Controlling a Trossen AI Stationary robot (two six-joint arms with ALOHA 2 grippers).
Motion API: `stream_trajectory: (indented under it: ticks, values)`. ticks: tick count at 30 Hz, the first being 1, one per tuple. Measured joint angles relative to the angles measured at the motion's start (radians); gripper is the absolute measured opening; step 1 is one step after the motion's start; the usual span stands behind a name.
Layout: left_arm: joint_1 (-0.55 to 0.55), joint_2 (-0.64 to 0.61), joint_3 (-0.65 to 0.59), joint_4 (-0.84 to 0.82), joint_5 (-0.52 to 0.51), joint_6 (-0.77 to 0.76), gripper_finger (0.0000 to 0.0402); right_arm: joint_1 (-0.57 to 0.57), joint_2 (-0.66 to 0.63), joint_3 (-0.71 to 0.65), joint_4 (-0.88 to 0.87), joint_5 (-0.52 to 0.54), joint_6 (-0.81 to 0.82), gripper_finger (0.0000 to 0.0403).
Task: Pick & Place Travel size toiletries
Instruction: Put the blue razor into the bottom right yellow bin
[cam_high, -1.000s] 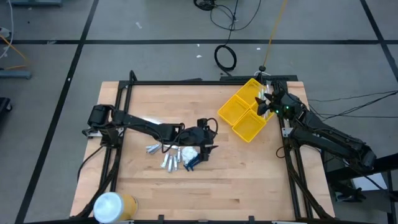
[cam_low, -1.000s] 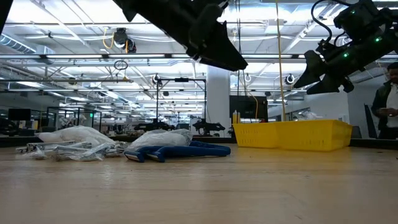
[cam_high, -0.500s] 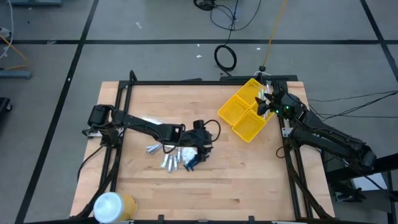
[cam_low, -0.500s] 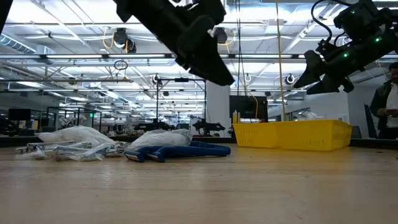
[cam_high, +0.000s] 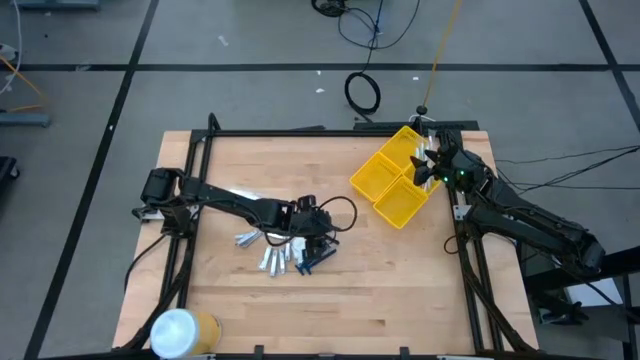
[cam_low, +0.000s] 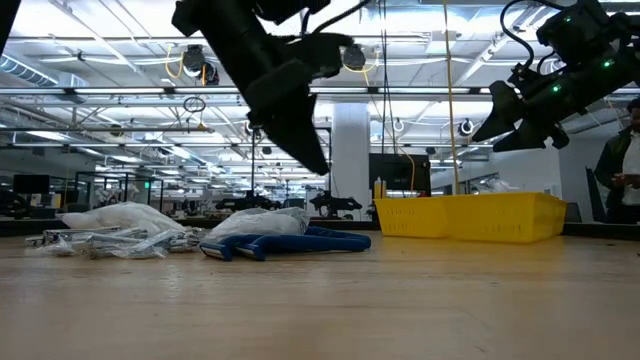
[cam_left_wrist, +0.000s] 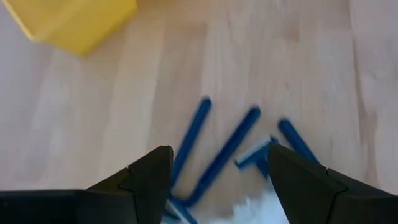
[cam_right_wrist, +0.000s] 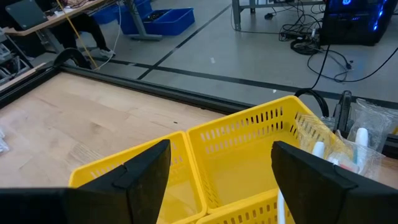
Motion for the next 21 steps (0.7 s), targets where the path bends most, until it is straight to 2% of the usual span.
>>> stream_trajectory:
  ticks: [4, 9, 14, 21]
  values:
    - [0.0, 0.0, 0.0, -0.059, 0.053, -0.022, 0.0253, 0.0, 0.0, 0.0, 0.0, 0.0, 0.0, 0.0265]
    - [0.009, 0.015, -0.029, -0.053, 0.055, -0.035, 0.0253, 0.0, 0.0, 0.0, 0.0, 0.0, 0.0, 0.0265]
    - [0.067, 0.026, -0.053, -0.038, -0.053, 0.017, 0.0253, 0.0, 0.0, 0.0, 0.0, 0.0, 0.0, 0.0265]
    - [0.179, 0.051, -0.055, 0.009, 0.074, 0.079, 0.0253, 0.0, 0.001, 0.0, 0.0, 0.0, 0.0, 0.0265]
